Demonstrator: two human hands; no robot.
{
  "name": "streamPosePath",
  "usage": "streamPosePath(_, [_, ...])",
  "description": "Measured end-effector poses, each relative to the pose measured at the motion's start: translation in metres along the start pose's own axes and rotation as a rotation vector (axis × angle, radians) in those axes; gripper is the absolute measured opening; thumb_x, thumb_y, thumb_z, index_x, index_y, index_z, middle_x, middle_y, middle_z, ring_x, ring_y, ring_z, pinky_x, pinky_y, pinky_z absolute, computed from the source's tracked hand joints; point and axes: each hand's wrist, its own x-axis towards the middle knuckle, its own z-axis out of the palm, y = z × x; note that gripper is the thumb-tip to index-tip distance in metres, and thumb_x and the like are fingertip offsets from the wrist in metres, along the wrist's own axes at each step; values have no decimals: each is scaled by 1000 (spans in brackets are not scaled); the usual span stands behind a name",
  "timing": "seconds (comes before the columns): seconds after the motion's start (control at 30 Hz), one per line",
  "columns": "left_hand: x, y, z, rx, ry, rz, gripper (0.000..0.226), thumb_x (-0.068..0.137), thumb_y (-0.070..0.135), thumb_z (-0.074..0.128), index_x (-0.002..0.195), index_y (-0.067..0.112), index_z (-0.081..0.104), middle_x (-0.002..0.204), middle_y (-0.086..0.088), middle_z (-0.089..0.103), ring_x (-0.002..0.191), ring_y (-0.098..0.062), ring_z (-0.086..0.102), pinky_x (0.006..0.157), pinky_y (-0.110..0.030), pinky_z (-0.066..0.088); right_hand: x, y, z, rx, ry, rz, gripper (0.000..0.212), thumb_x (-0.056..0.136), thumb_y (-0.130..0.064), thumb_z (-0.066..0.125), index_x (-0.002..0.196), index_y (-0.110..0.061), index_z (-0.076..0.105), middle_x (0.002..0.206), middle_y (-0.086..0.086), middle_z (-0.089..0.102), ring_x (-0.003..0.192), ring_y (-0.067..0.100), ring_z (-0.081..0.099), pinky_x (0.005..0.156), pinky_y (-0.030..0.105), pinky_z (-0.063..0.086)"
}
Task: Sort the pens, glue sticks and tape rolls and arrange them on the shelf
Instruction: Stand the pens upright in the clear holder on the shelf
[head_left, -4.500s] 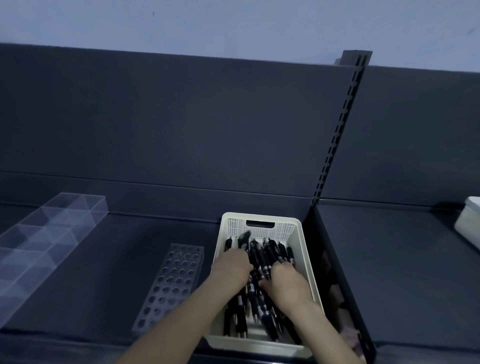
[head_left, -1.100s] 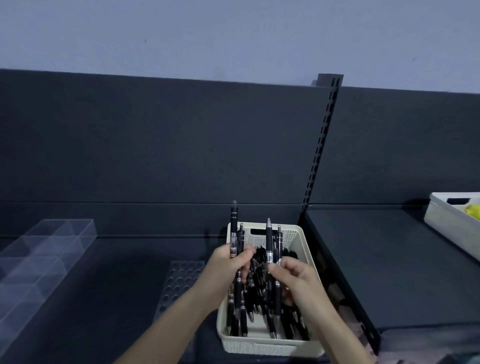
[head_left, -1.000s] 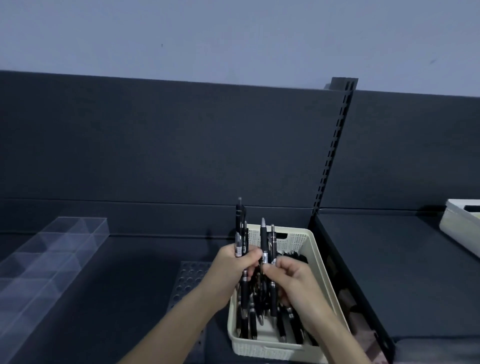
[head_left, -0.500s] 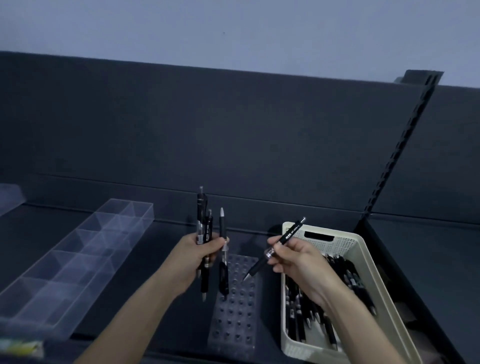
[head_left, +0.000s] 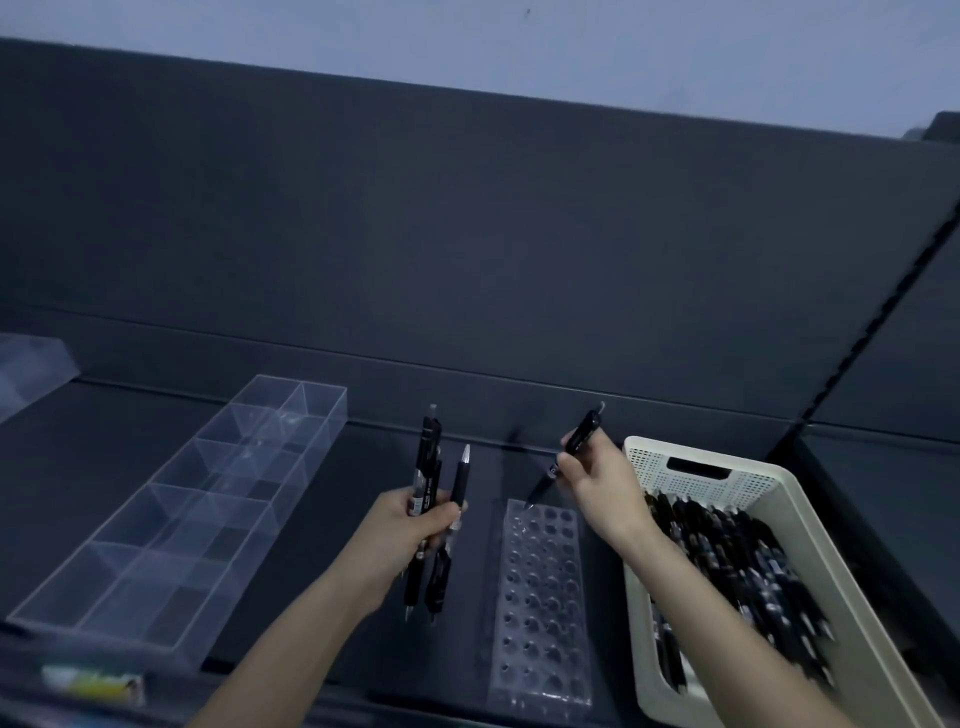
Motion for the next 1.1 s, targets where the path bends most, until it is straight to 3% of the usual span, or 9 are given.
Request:
streamPosePath(0.1, [2, -5, 3, 39, -30, -15, 17, 90, 10, 57, 102, 0, 64, 63, 1, 54, 55, -6, 47, 54, -15, 40, -1, -2, 9, -195, -17, -66, 25, 92, -10, 51, 117, -4, 51, 107, 8, 64, 102, 23, 59, 71, 14, 34])
streamPosePath(0.23, [4, -7, 7, 81, -43, -17, 13, 91, 11, 56, 98, 6, 65, 61, 4, 53, 56, -5, 47, 53, -13, 40, -1, -1, 22, -316, -118, -50, 18, 94, -15, 49, 110, -6, 50, 98, 11, 67, 90, 25, 64, 77, 31, 50])
streamPosePath(0.37, [6, -7, 7, 83, -59, -9, 12, 91, 10, 55, 95, 4, 65, 62, 4, 55, 53, -3, 47, 52, -14, 39, -5, 2, 32, -423, -150, -88, 22, 93, -15, 47, 114, -6, 48, 95, 13, 67, 85, 29, 64, 74, 34, 50])
streamPosePath(0.6, [3, -7, 6, 71, -73, -5, 12, 91, 11, 55, 82, 12, 64, 54, 10, 54, 54, -4, 47, 53, -14, 39, -9, 0, 38, -455, -119, -108, 14, 93, -14, 45, 103, -5, 47, 94, 15, 66, 87, 33, 63, 73, 34, 49])
streamPosePath(0.73, [0, -5, 7, 65, -74, -8, 9, 90, 11, 56, 89, 9, 65, 56, 9, 55, 55, -5, 48, 54, -14, 40, -11, 3, 39, -423, -94, -87, 7, 92, -15, 48, 97, -10, 46, 89, 12, 65, 84, 32, 62, 72, 34, 48])
streamPosePath(0.93, [-3, 2, 10, 54, -64, -1, 10, 89, 10, 58, 94, 6, 66, 61, 6, 56, 58, -7, 48, 61, -19, 44, -17, 9, 27, -323, -72, -35, 33, 89, -16, 57, 121, -9, 52, 106, 8, 67, 99, 22, 63, 88, 29, 50])
streamPosePath(1.0, [-4, 4, 12, 36, -69, -5, 10, 88, 9, 59, 95, 6, 67, 63, 4, 56, 59, -6, 49, 63, -20, 45, -22, 6, 20, -246, -32, -33, 25, 89, -15, 58, 114, -11, 57, 96, 3, 66, 90, 18, 64, 84, 28, 51])
streamPosePath(1.07, [-5, 6, 16, 20, -76, -3, 9, 87, 9, 61, 94, 7, 67, 62, 6, 56, 57, -5, 49, 62, -18, 45, -30, -1, 13, -82, -27, -31, 5, 87, -13, 60, 89, -17, 63, 78, -4, 63, 75, 13, 61, 72, 25, 49])
streamPosePath(1.1, [-6, 8, 19, 19, -79, 1, 8, 87, 9, 61, 92, 9, 67, 59, 8, 56, 56, -5, 49, 61, -17, 45, -34, -5, 11, -4, -54, -28, 9, 87, -14, 61, 80, -20, 63, 72, -5, 63, 69, 12, 59, 67, 24, 47])
